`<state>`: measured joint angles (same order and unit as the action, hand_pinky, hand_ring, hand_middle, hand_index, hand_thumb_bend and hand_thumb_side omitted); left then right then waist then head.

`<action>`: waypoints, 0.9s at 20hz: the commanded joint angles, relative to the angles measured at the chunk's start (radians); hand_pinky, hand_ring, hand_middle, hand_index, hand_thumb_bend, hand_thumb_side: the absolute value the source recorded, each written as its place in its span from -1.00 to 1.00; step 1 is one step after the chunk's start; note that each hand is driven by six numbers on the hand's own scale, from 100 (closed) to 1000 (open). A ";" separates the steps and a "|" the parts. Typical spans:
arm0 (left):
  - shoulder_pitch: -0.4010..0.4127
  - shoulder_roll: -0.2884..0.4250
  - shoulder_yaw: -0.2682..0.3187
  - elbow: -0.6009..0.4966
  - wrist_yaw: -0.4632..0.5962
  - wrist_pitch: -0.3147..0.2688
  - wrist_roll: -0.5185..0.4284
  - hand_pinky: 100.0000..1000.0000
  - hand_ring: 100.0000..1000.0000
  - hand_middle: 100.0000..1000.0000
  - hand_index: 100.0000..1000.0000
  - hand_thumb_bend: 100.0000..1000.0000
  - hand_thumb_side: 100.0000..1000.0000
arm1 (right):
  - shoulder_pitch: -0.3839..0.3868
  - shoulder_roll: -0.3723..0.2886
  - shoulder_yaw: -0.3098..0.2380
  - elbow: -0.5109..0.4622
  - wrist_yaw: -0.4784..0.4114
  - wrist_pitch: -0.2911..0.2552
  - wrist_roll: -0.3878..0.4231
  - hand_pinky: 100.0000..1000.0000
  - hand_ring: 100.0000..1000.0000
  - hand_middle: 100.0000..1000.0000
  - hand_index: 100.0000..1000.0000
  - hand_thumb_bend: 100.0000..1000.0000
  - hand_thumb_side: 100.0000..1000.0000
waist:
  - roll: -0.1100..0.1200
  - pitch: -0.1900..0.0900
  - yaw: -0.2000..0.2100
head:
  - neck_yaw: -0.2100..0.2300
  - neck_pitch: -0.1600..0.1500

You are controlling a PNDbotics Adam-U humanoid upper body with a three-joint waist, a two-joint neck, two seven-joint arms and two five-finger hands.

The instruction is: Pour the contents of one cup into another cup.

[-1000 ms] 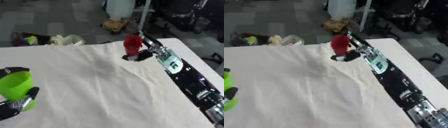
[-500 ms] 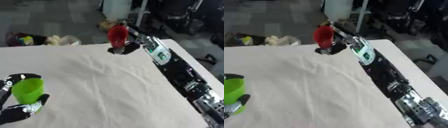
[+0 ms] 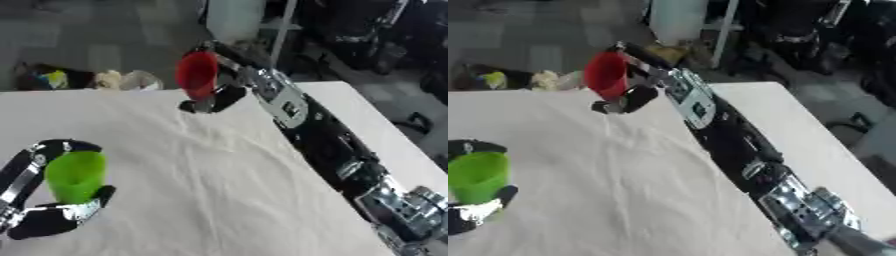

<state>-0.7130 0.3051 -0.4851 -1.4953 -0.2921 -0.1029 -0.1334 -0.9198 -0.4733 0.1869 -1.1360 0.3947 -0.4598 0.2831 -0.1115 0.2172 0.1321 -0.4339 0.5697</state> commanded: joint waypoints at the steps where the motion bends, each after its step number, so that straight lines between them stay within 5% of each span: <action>1: -0.035 -0.013 -0.011 -0.006 -0.007 -0.018 -0.010 -0.24 -0.37 -0.01 0.40 -1.00 -0.69 | -0.033 0.017 0.000 -0.007 0.030 -0.002 0.007 -0.06 0.53 -0.98 -0.28 -0.26 -0.66 | 0.001 -0.023 0.001 | -0.003 -0.001; 9: -0.068 -0.046 -0.038 0.024 -0.040 -0.052 -0.035 -0.24 -0.37 -0.02 0.40 -1.00 -0.71 | -0.049 0.080 0.030 -0.065 0.085 0.007 0.022 -0.05 0.50 -0.98 -0.25 -0.20 -0.55 | -0.013 -0.021 -0.009 | 0.016 -0.008; 18: -0.068 -0.057 -0.031 0.069 -0.054 -0.064 -0.026 -0.25 -0.37 -0.02 0.40 -1.00 -0.68 | -0.033 0.091 0.072 -0.219 0.157 -0.010 0.035 -0.01 0.45 -0.95 -0.19 -0.50 -0.49 | -0.026 -0.025 -0.025 | 0.030 -0.010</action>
<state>-0.7602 0.2536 -0.5252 -1.4202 -0.3446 -0.1642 -0.1645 -0.9393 -0.3642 0.2617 -1.3160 0.5417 -0.4654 0.3177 -0.1442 0.2152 0.1083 -0.4065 0.5692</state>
